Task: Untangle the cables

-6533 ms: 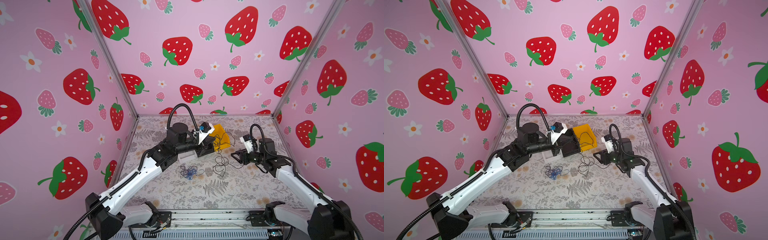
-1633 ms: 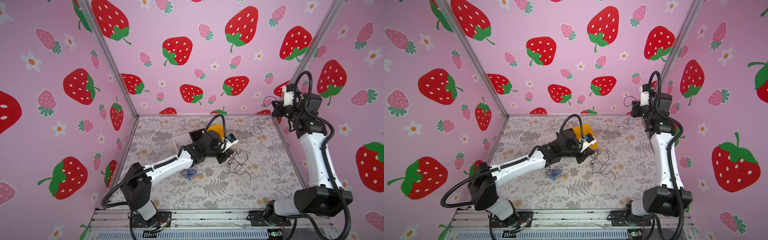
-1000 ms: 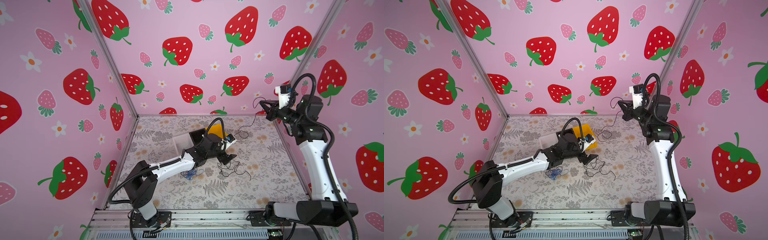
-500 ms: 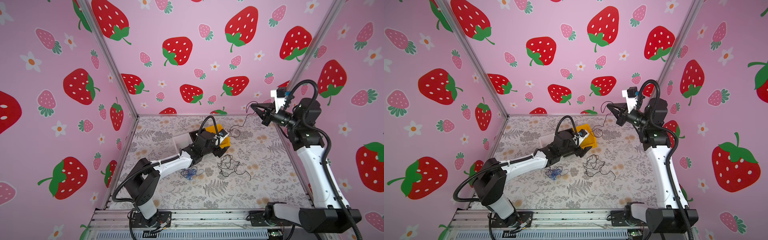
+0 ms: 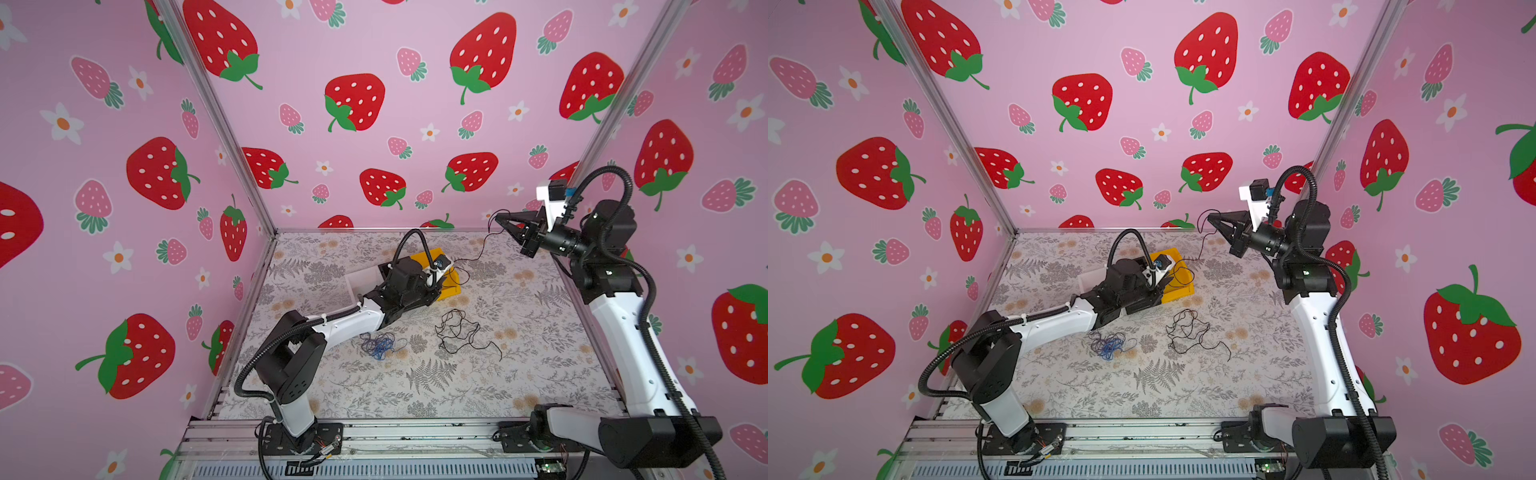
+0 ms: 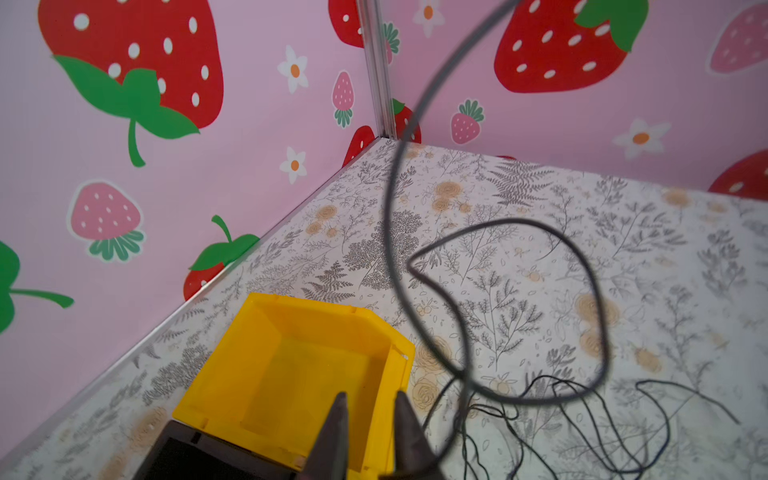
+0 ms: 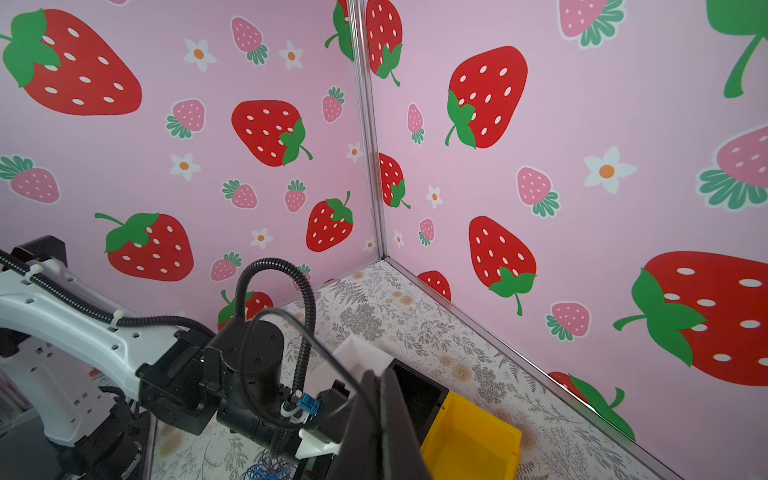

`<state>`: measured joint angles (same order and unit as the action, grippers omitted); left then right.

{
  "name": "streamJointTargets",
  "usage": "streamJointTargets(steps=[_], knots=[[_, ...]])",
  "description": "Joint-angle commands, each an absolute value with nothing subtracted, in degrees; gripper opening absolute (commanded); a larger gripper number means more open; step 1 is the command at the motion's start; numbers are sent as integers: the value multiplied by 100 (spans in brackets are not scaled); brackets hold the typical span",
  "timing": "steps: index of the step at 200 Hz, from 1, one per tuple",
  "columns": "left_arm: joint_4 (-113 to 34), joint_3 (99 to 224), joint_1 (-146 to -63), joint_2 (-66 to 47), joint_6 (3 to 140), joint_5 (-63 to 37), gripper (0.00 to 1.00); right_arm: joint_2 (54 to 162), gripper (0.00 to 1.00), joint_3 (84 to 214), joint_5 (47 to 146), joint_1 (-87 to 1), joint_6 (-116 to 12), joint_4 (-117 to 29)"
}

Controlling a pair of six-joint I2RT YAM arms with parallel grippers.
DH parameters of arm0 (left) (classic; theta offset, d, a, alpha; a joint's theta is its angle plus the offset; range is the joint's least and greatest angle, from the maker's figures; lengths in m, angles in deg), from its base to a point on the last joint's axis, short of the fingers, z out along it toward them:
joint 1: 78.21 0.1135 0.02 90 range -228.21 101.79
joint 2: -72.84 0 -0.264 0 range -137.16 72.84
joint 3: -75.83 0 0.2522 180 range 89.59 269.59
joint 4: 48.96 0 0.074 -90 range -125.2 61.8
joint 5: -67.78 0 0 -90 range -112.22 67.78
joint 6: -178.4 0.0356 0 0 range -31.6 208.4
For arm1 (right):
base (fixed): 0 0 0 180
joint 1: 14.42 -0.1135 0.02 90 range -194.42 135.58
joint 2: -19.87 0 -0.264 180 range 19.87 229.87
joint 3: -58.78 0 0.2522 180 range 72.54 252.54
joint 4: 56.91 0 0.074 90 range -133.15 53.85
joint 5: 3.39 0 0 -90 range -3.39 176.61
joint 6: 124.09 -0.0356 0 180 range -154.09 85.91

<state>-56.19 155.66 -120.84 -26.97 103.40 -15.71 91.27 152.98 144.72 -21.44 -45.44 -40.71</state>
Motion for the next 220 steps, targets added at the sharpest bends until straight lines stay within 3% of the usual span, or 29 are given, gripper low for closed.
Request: streamJointTargets(steps=[1,68,122,175,220], knots=[[-5843,15722,-12083,-2658,10395,-1498,0,9082,0,15187,14397,-2177,-4665,-4523],[-5194,14319,-11343,-1140,10125,-1843,0,9760,0,15193,12322,-2189,-5231,-5111],[-4234,13855,-10510,-368,9797,-2224,0,10596,0,15393,12191,-2857,-5294,-5572],[-3547,13767,-10370,-280,9469,-2648,0,11606,0,15859,11722,-4225,-4582,-5227],[-3803,13565,-10292,-600,9302,-2901,0,12313,0,16055,11584,-4831,-4505,-5276]])
